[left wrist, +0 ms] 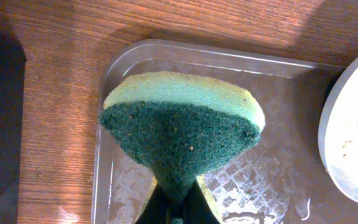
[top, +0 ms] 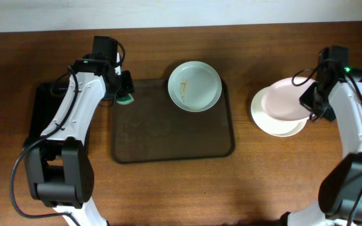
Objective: Clean dirty plates on tray and stack at the side
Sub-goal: 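Grasp the last plate rim with the right gripper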
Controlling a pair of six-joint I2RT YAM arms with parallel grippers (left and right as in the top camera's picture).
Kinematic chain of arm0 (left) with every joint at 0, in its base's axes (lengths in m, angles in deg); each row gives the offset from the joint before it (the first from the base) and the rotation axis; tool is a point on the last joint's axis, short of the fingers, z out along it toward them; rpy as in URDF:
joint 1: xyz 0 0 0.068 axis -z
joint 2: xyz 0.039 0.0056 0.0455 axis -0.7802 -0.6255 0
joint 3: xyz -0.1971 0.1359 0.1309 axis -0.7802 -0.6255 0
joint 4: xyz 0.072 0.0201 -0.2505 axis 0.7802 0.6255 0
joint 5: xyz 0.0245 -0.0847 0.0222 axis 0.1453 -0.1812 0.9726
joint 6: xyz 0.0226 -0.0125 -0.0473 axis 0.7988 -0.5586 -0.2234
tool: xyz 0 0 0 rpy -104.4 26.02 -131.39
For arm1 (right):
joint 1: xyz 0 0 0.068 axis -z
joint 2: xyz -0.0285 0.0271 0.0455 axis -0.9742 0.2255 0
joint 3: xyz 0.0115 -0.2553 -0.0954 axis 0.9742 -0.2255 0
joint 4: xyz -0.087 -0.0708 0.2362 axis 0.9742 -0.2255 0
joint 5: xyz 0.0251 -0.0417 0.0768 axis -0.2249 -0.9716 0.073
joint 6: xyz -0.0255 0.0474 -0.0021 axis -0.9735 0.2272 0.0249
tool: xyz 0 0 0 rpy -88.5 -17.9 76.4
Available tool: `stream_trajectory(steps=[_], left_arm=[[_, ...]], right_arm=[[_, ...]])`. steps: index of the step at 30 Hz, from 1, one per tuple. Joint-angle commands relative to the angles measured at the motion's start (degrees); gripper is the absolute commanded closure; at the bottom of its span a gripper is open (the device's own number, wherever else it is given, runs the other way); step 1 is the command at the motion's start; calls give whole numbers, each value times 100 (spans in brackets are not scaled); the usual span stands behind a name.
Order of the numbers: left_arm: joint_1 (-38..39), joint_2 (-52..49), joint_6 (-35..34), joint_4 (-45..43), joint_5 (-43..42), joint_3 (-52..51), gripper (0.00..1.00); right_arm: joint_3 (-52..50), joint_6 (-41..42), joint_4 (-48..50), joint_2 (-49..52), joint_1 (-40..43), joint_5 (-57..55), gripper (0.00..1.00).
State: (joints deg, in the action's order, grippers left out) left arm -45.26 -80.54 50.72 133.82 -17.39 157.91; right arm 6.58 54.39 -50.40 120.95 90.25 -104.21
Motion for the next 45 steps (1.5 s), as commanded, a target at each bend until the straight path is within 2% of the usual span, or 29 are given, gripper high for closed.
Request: stream_trajectory(steps=[1, 3, 4, 5, 7, 9, 10, 12, 13, 15, 17, 19, 23, 25, 28, 32, 36, 39, 40, 45], left_arm=[[-2, 55, 94, 7, 37, 26, 99], [-2, 55, 94, 4, 39, 26, 99], [-2, 55, 94, 4, 39, 24, 99], [-2, 55, 94, 4, 37, 24, 99], [-2, 55, 94, 7, 37, 26, 99], [-2, 55, 94, 4, 37, 26, 99], [-2, 55, 94, 4, 37, 26, 99], [-2, 55, 94, 2, 37, 24, 99], [-2, 55, 94, 0, 37, 24, 99], [-2, 55, 94, 2, 37, 26, 99], [-2, 55, 94, 2, 37, 26, 99], [-2, 55, 94, 9, 37, 26, 99], [-2, 55, 96, 28, 39, 26, 99], [-2, 55, 94, 57, 39, 26, 99], [-2, 55, 94, 66, 39, 24, 99], [-2, 55, 94, 70, 39, 26, 99], [-2, 55, 94, 70, 39, 26, 99], [-2, 55, 94, 72, 39, 26, 99], [-2, 55, 96, 70, 39, 24, 99], [-2, 55, 94, 70, 39, 24, 99]], right_arm=[[-195, -59, 116, 260, 20, 223, 96], [-328, -61, 149, 361, 20, 234, 96], [-400, -59, 192, 380, 20, 234, 94], [-442, -59, 238, 380, 20, 236, 88], [-442, -59, 238, 380, 20, 234, 86], [-442, -63, 205, 380, 20, 240, 60], [-439, -243, 195, 378, 20, 398, 57], [-186, -1191, 129, 240, -20, 1727, 54], [131, -1421, 76, 94, -201, 2389, 51], [601, -1421, 238, 11, -778, 2828, 47], [656, -855, 970, 79, -1600, 2723, 47], [649, 111, 1565, 575, -2452, 2092, 47], [649, 599, 2275, 1764, -3128, 2068, 58], [649, 704, 2306, 2190, -3165, 2072, 61], [649, 704, 2186, 2249, -3185, 2017, 64], [656, 636, 1196, 2229, -3547, 2409, 64], [667, 389, 887, 1987, -3801, 2658, 64], [815, 225, 778, 1628, -3554, 2173, 63], [901, 94, 715, 1543, -3307, 1917, 59], [898, -166, 852, 1858, -2979, 1641, 54]])
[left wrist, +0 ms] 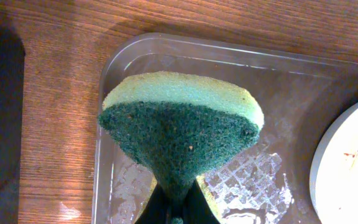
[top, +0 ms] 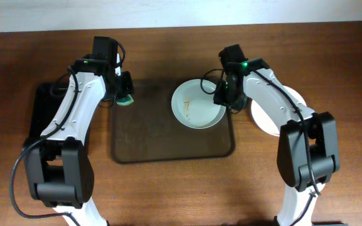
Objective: Clean dirty plates on tray and stack at the side
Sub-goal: 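Grasp the last plate rim with the right gripper, then scrub the held plate with the sponge in the left gripper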
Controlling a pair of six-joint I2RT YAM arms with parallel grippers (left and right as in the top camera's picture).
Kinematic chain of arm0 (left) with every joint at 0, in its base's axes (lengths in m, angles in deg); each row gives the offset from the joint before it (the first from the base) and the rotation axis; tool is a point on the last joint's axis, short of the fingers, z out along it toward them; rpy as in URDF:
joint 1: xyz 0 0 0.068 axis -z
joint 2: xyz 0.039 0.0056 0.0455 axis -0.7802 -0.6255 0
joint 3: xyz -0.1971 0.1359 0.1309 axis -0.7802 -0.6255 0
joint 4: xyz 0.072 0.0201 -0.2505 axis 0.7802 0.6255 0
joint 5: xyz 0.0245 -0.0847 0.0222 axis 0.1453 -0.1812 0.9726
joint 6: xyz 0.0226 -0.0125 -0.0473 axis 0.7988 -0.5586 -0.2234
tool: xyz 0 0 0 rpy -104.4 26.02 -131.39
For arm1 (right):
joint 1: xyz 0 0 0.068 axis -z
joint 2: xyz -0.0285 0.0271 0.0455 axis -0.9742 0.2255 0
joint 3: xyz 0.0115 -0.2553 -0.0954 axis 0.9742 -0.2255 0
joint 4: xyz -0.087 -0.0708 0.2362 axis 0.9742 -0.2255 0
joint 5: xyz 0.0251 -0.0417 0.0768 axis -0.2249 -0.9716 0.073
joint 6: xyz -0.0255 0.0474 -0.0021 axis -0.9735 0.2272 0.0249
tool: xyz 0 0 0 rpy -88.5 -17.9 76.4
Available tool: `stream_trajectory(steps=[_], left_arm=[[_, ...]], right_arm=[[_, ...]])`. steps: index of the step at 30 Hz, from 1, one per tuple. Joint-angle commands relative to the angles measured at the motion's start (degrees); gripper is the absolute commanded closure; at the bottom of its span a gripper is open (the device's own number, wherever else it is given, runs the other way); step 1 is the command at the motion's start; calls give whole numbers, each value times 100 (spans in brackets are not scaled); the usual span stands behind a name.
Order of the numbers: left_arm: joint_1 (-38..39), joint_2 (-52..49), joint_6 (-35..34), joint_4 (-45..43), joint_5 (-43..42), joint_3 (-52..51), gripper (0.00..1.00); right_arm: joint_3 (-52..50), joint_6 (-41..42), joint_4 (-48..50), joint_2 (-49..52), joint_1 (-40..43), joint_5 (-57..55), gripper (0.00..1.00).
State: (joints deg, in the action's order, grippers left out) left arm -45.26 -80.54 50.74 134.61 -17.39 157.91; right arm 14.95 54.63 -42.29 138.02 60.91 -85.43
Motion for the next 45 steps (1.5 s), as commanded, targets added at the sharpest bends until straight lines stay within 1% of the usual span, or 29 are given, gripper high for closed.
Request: stream_trajectory(steps=[1, 3, 4, 5, 8, 11, 13, 14, 16, 17, 19, 20, 21, 22, 25, 26, 27, 28, 29, 31, 32, 34, 35, 37, 39, 40, 42, 43, 45], left_arm=[[-2, 55, 92, -9, 39, 26, 99], [-2, 55, 92, -11, 39, 24, 99], [-2, 55, 92, -13, 39, 26, 99], [-2, 55, 92, -13, 39, 24, 99], [-2, 55, 92, -17, 39, 24, 99], [-2, 55, 92, -31, 39, 26, 99], [-2, 55, 94, -28, 39, 26, 99], [-2, 55, 92, -28, 39, 24, 99], [-2, 55, 92, -28, 39, 26, 99], [-2, 55, 92, -31, 39, 26, 99], [-2, 55, 94, -28, 39, 26, 99], [-2, 55, 92, -26, 39, 24, 99], [-2, 55, 92, -26, 35, 26, 99], [-2, 55, 92, -26, 37, 24, 99], [-2, 55, 94, 13, 17, 26, 99], [-2, 55, 94, 61, 17, 24, 99], [-2, 55, 96, 149, 17, 26, 99], [-2, 55, 96, 232, 13, 26, 99], [-2, 55, 197, 297, -107, 26, 99], [-2, 55, 494, 363, -688, 26, 99], [-2, 55, 588, 428, -859, 24, 99], [11, 55, 623, 507, -883, 20, 99], [61, 55, 787, 476, -885, -33, 99], [205, 55, 968, 90, -883, -286, 99], [420, 50, 1034, -638, -883, -715, 99], [623, 46, 1318, -1141, -883, -1021, 99], [933, 46, 1703, -1827, -879, -1469, 99], [1071, 44, 1764, -2098, -835, -1670, 99], [1222, 44, 1759, -2350, -708, -1928, 99]], right_arm=[[61, -216, 66, 269, -46, -234, 54], [61, -234, 122, 439, -48, -205, 54], [61, -387, 216, 507, -48, -90, 55], [61, -452, 256, 538, -48, -15, 57], [61, -476, 262, 540, -50, 103, 80], [24, -409, 249, 579, -291, 308, 87], [17, -299, 162, 632, -525, 400, 95], [17, -160, 37, 632, -693, 404, 96], [17, -162, -151, 632, -990, 417, 96], [22, -162, -120, 632, -1069, 417, 91], [50, -190, 76, 632, -938, 417, 68], [50, -232, 205, 632, -820, 417, 65], [37, -420, 533, 634, -702, 444, 63], [37, -496, 721, 634, -684, 470, 63], [35, -538, 986, 813, -793, 699, 75], [35, -638, 988, 916, -831, 883, 75], [35, -664, 977, 981, -831, 1132, 81], [35, -660, 951, 992, -831, 1152, 84], [35, -658, 953, 992, -831, 1150, 88], [35, -474, 931, 997, -831, 1150, 96], [35, -391, 929, 997, -831, 1147, 96], [35, -310, 942, 997, -835, 1150, 96], [35, -313, 940, 997, -841, 1150, 96], [35, -313, 940, 997, -841, 1150, 96], [35, -315, 938, 997, -841, 1147, 96], [35, -315, 938, 997, -841, 1147, 96], [35, -317, 938, 997, -841, 1147, 96], [35, -317, 938, 999, -841, 1147, 96], [35, -317, 938, 997, -841, 1147, 96]])
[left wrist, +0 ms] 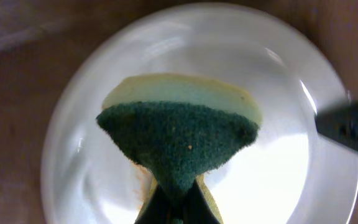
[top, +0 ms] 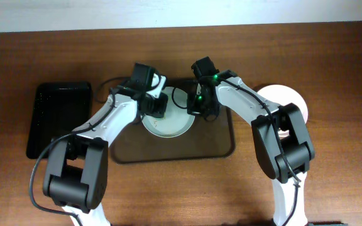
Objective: Clean dirty plates on tray and stack at the side
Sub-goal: 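Scrub the held plate with the sponge in the left gripper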
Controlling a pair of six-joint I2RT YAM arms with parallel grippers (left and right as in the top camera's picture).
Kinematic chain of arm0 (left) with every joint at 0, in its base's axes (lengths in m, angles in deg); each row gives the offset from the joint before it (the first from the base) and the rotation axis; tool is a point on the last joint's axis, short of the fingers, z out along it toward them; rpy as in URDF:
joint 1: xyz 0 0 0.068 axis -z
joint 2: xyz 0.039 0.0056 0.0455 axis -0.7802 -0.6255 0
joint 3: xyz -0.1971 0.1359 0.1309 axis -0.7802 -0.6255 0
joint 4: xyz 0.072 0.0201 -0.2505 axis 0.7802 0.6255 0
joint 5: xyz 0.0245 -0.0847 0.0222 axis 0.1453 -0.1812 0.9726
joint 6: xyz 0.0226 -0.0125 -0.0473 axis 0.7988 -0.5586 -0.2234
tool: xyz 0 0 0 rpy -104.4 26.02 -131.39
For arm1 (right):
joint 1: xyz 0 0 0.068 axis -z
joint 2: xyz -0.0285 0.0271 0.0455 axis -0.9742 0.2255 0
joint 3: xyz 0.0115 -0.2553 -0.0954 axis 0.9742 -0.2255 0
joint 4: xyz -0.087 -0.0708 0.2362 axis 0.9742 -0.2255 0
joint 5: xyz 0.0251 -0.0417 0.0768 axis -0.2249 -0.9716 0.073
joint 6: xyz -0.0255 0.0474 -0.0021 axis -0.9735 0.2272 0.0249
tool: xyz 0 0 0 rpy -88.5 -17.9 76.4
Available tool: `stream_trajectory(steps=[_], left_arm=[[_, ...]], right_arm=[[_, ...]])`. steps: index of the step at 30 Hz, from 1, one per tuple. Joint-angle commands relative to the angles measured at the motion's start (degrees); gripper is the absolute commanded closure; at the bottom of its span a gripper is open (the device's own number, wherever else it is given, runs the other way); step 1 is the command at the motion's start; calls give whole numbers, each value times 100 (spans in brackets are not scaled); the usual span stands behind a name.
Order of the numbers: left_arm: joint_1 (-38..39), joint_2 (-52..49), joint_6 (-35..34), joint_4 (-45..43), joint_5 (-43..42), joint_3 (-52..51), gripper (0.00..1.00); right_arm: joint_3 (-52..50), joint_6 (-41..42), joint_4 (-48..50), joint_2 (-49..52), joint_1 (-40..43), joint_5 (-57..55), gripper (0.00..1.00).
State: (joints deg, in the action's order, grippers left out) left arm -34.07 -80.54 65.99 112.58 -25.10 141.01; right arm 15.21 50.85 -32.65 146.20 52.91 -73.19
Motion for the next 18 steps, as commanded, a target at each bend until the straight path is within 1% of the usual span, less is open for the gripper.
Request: stream_trajectory(steps=[1, 3, 5, 6, 8, 9, 10, 12, 13, 16, 18], left_arm=[[105, 44, 234, -127, 68, -306, 99], [105, 44, 216, 63, 66, -328, 99], [57, 48, -520, 345, 59, -295, 99], [24, 52, -782, 535, 2, -208, 99], [-24, 57, -1023, 1029, -111, 203, 99], [-24, 57, -1032, 1032, -98, 374, 99], [-22, 57, -1032, 811, 72, 409, 99], [22, -90, -1029, 315, 1161, 396, 99], [24, -249, -1027, 81, 1375, 396, 99], [26, -890, -964, -944, 1373, 396, 99], [44, -898, -839, -1403, 1340, 404, 99]], right_arm=[[9, 61, -26, 181, -42, -79, 96], [9, 61, -28, 181, -42, -79, 96], [9, 61, -26, 181, -42, -79, 96], [9, 59, -26, 181, -42, -79, 96], [9, 42, -26, 179, -42, -76, 96], [9, 42, -24, 181, -42, -76, 96], [9, 42, -24, 181, -42, -79, 96], [9, 42, -28, 181, -42, -87, 96], [9, 42, -26, 181, -42, -96, 96], [7, 39, -26, 181, -42, -101, 96], [-22, 42, 0, 181, -42, -101, 96]])
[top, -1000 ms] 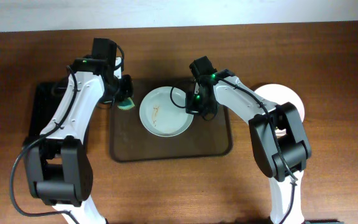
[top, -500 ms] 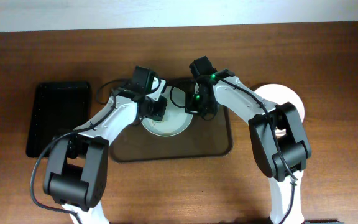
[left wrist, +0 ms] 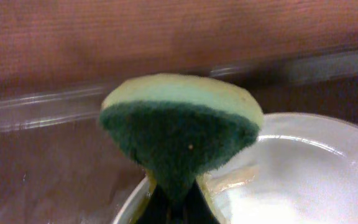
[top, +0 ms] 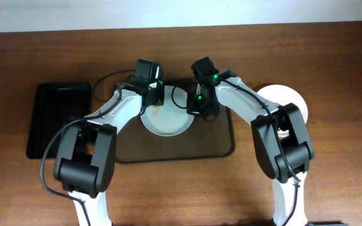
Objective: Clean dirty plates on tray and stack at the side
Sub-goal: 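Scrub the held plate with the sponge in the left gripper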
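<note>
A white plate (top: 168,122) lies on the dark brown tray (top: 168,149), a little left of the tray's middle. My left gripper (top: 154,103) is over the plate's far rim, shut on a green and yellow sponge (left wrist: 179,127). In the left wrist view the sponge's dark scouring face hangs over the rim of the plate (left wrist: 291,171), where a brownish smear (left wrist: 241,177) shows. My right gripper (top: 200,103) is at the plate's right rim and appears shut on it.
A stack of pale plates (top: 288,100) stands on the table right of the tray, partly behind my right arm. A black ribbed tray (top: 58,116) lies at the left. The brown tray's clear raised edge (left wrist: 42,106) runs just beyond the sponge.
My left gripper with the sponge was over the plate's middle and is now at its far rim, nearer the tray's back edge. The plate and my right arm stand as before.
The dirty plate lay at the tray's back right; my left gripper held the sponge at the tray's back left corner, my right by the stack. Then my right gripper was at the plate's rim. Later the plate was left of centre with the sponge over it, now at its rim.
</note>
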Controlling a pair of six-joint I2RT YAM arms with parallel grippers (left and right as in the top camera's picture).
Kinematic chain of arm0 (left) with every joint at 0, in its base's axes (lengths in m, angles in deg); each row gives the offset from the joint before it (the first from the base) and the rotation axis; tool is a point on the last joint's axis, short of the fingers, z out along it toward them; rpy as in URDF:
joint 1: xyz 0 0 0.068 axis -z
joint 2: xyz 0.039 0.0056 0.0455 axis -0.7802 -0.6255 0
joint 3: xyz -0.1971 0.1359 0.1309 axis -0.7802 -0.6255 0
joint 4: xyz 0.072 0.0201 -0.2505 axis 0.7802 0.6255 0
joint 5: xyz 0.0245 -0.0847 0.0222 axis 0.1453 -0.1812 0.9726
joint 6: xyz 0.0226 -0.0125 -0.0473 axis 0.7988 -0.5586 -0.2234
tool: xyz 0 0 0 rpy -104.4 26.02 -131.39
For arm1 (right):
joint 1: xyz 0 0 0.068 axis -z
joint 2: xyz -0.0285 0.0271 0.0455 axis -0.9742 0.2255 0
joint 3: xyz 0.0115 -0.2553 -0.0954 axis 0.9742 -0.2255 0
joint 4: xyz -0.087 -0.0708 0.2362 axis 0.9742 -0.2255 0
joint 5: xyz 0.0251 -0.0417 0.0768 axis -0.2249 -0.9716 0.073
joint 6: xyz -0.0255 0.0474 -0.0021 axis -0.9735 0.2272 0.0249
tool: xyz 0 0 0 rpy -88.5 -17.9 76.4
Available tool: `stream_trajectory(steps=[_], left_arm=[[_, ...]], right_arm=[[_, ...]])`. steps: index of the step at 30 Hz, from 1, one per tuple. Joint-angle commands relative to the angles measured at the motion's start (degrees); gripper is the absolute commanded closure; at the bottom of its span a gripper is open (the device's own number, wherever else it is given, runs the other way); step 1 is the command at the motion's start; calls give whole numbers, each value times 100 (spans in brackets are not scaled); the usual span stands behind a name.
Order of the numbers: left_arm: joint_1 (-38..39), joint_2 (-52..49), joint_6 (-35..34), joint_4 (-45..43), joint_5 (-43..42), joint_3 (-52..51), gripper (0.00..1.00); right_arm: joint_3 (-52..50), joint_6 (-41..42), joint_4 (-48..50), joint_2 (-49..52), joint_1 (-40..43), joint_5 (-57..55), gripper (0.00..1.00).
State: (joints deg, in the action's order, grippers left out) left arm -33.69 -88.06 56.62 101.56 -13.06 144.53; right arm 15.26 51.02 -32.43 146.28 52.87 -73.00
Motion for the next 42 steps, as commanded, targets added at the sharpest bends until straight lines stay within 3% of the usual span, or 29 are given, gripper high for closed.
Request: stream_trajectory(steps=[1, 11, 15, 24, 27, 32, 38, 42], left_arm=[[37, -146, 155, -361, 131, 57, 99], [127, -146, 170, 1547, 85, 57, 99], [127, -146, 743, 2085, -1021, 175, 99], [138, -146, 1005, 3773, -1078, 304, 99], [140, -146, 999, 3121, -1082, 302, 99], [155, -437, 999, 984, -1073, 286, 99], [149, -737, 1003, 9, -1001, 286, 99], [149, -737, 1005, -1255, -625, 286, 99]], right_arm=[[-37, 24, -15, 173, -37, -118, 96], [-61, 24, 37, 173, -37, -118, 96], [-61, 24, 42, 173, -35, -118, 96], [-61, 24, 42, 173, -37, -116, 96], [-61, 24, 42, 173, -37, -116, 96], [-61, 24, 42, 173, -37, -116, 96], [-61, 22, 44, 173, -37, -118, 96], [-61, 22, 42, 173, -37, -118, 96]])
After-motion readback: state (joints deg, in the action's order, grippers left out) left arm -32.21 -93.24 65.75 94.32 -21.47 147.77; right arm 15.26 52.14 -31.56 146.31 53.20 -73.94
